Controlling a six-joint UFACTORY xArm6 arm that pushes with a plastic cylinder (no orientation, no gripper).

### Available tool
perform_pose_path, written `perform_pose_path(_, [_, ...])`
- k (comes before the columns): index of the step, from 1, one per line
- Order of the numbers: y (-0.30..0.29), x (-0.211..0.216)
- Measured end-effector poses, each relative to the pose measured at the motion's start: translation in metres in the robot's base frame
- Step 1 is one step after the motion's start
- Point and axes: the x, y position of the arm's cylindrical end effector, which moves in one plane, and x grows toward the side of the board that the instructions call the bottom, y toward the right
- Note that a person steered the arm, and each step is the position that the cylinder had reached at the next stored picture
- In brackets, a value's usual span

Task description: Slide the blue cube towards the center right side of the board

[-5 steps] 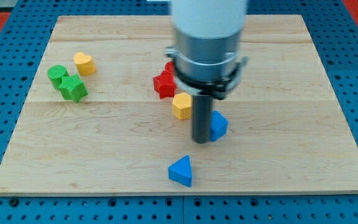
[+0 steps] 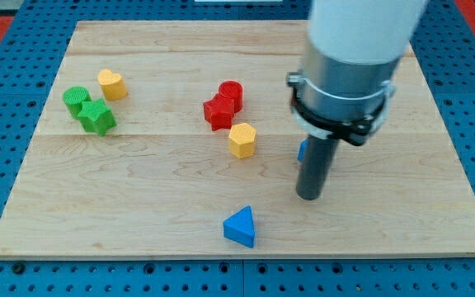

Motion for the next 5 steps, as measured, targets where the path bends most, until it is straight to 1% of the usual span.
perform_pose_path(2, [0.009,-0.058])
perform_pose_path(3, [0.044,-0.078])
perform_pose_path(4, [0.069,-0.092])
perform_pose_path(5, [0.075,-0.079])
